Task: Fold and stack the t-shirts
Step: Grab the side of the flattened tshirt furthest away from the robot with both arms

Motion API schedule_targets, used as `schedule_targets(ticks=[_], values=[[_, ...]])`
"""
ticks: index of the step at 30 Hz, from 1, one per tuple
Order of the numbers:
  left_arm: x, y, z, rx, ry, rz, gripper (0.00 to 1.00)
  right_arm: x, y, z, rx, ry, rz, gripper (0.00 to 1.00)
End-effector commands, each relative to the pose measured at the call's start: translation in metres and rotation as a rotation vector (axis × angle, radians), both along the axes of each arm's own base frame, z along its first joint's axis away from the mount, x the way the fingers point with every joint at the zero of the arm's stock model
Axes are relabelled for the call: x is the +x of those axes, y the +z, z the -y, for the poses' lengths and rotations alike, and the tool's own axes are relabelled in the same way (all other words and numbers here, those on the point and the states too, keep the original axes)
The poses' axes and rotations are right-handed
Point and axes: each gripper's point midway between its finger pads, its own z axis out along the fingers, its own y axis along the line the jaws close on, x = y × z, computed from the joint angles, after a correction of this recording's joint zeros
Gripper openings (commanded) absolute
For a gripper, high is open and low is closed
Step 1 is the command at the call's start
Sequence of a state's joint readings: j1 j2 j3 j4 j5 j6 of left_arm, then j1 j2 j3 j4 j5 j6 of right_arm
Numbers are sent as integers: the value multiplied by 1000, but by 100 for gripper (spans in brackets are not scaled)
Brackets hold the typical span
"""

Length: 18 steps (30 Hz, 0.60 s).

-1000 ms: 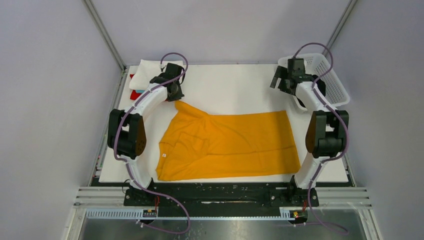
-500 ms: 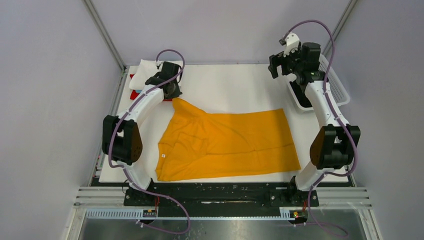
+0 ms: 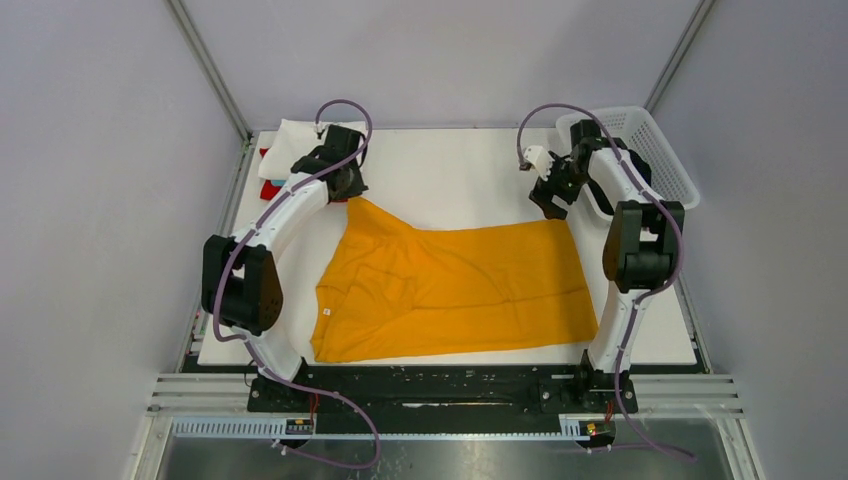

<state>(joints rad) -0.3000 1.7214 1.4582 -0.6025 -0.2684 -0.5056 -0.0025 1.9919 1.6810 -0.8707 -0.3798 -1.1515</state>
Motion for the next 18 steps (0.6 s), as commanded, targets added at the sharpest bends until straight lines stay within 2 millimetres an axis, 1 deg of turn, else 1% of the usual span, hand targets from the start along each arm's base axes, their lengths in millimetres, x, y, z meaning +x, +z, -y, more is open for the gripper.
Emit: schedule_targets(ticks=[1,4,6,10,13,14,16,18], values=[[13,21,15,-40,-29,71,0,1,-23,30,-161,44,-36,96],[10,17,14,-27,-26,62,0,10,-39,36,-191,35,-41,91],[8,16,12,-16,-20,56,0,13,-45,35,-188,29,-55,90],[8,14,10,0,-10,49,0,6,-62,37,-199,32,-111,81],[9,12,11,1,-10,44,0,-2,-63,37,-200,31,-146,75],[10,11,12,2,-10,43,0,-4,-62,38,-205,33,-156,75],[11,11,13,1,-11,42,0,-5,-60,40,-221,33,-159,72],[12,10,14,0,-11,41,0,-13,-60,42,-235,51,-188,71]])
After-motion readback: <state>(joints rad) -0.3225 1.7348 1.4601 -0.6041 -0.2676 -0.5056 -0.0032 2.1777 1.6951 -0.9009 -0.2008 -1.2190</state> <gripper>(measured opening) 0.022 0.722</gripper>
